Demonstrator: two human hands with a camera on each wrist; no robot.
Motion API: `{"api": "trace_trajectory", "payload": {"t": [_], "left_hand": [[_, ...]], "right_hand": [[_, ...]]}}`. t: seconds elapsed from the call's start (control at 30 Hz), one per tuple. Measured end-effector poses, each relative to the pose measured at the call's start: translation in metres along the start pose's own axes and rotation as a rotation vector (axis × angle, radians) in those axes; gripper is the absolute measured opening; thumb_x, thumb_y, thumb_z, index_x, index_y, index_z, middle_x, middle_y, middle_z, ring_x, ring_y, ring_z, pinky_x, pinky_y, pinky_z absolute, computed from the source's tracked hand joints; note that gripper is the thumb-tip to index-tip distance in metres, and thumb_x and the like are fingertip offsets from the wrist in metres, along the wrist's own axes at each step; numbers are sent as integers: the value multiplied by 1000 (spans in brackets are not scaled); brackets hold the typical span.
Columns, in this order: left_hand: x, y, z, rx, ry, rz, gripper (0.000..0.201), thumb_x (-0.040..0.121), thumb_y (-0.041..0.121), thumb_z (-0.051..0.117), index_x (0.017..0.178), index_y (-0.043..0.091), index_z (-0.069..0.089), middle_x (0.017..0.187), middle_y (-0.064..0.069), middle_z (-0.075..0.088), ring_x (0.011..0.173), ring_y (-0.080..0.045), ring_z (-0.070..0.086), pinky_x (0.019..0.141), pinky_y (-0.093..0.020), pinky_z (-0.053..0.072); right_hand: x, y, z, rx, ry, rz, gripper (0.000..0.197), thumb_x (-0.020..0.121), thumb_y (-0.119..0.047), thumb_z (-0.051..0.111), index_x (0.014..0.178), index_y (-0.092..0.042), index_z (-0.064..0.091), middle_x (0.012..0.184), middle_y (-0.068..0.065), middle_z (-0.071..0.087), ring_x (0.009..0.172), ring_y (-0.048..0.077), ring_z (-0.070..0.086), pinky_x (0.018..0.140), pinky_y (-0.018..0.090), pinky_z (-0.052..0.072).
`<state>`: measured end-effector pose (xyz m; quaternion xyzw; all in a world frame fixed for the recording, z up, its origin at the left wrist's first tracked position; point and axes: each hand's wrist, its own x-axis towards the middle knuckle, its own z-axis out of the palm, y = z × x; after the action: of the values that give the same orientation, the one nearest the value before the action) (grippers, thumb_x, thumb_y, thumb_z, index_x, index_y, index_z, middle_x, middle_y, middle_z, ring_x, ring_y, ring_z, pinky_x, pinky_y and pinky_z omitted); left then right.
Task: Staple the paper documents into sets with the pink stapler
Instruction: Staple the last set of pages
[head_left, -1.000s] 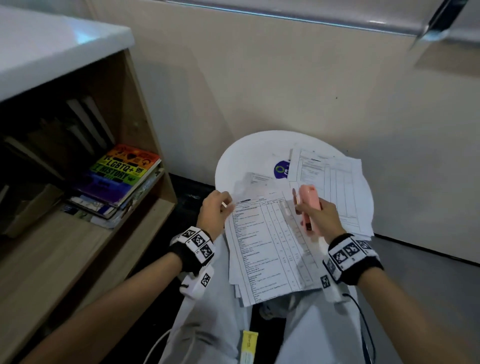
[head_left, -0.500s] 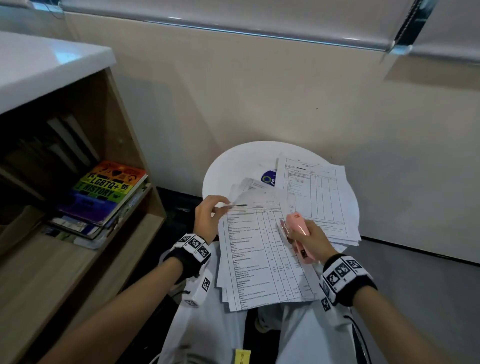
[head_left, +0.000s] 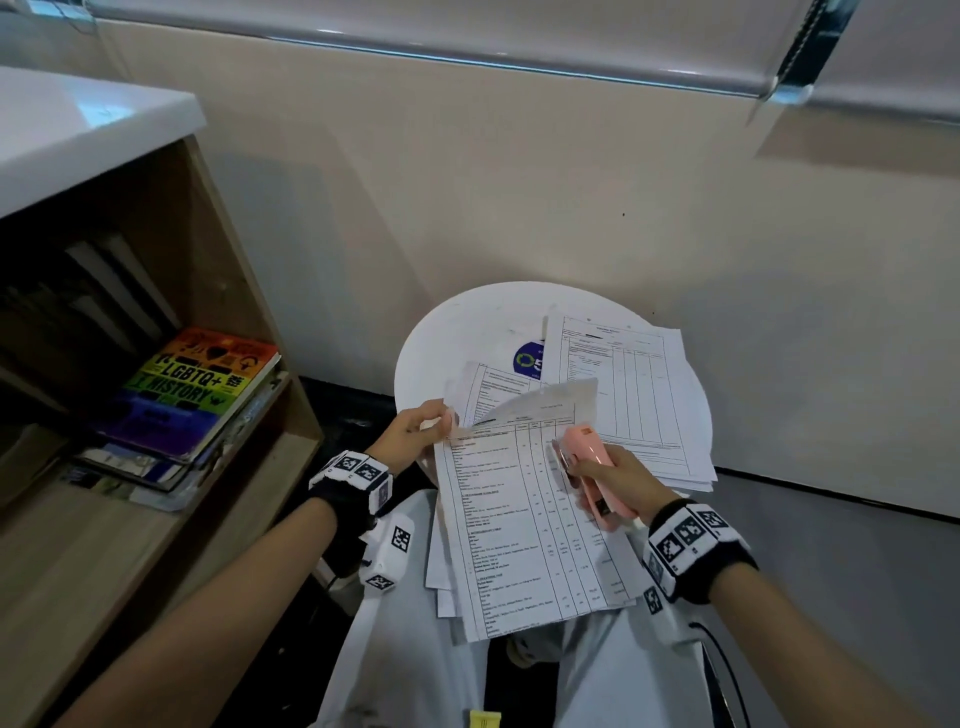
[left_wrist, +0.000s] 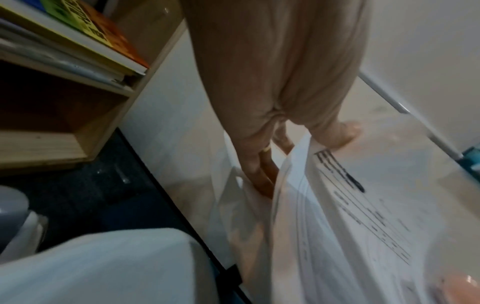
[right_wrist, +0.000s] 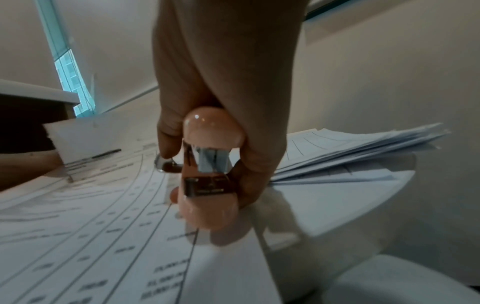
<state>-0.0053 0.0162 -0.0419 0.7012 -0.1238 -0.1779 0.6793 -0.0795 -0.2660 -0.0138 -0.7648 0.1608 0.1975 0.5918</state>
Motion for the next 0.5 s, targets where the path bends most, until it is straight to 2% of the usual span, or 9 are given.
{"api": "trace_trajectory", "payload": {"t": [0.03,0.07,0.13,0.2,0.3,0.37,0.43,0.5], "left_hand": [[1,-1,0,5,10,-22,51,69,66,66,89,20,64,89,4,60,72,-6,62,56,-19,48],[1,-3,-1,3,8,-40,44,78,56,65,102,19,61,95,4,63,81,-8,64,62,-21,52],[3,-8,0,5,-5,-57,34,92,22,58,123,15,49,114,1,62,97,-9,65,75,-23,56],[4,-10,3,15,18,-85,43,93,8,55,133,13,40,123,-4,55,101,-12,62,77,-22,57],[5,-11,8,4,149,-118,55,89,5,60,138,12,35,122,-5,49,100,-16,58,70,-15,56],[6,-11,10,-25,194,-142,59,87,4,64,138,13,37,122,-3,48,104,-19,57,74,-17,54],[7,-13,12,-45,232,-176,57,84,4,67,134,12,42,119,-2,52,109,-21,56,86,-28,53],[7,-14,12,-22,248,-161,43,83,3,69,123,11,53,112,-3,60,111,-27,58,96,-39,50]], "right_hand": [[-1,-1,0,1,2,-8,8,91,-10,57,97,-7,55,78,10,65,59,25,60,54,31,52],[-1,-2,1,3,2,-12,7,91,-10,57,96,-9,54,78,10,65,59,25,60,53,31,52],[-2,-1,-1,15,-11,4,13,91,-11,58,102,-13,51,81,11,65,60,25,60,54,30,52],[-1,3,-3,31,-8,36,24,91,-11,59,112,-13,47,85,13,65,61,24,60,56,30,54],[1,11,-6,103,87,55,28,92,-10,57,117,-6,46,85,12,65,59,25,60,58,33,54],[2,14,-7,147,149,68,28,92,-10,57,117,-3,48,82,12,64,59,25,61,58,34,54],[3,16,-7,185,171,91,28,91,-10,57,117,-1,49,82,15,63,61,27,61,59,35,54],[3,17,-6,212,184,110,30,91,-10,58,118,1,49,84,16,62,63,28,60,58,35,54]]}}
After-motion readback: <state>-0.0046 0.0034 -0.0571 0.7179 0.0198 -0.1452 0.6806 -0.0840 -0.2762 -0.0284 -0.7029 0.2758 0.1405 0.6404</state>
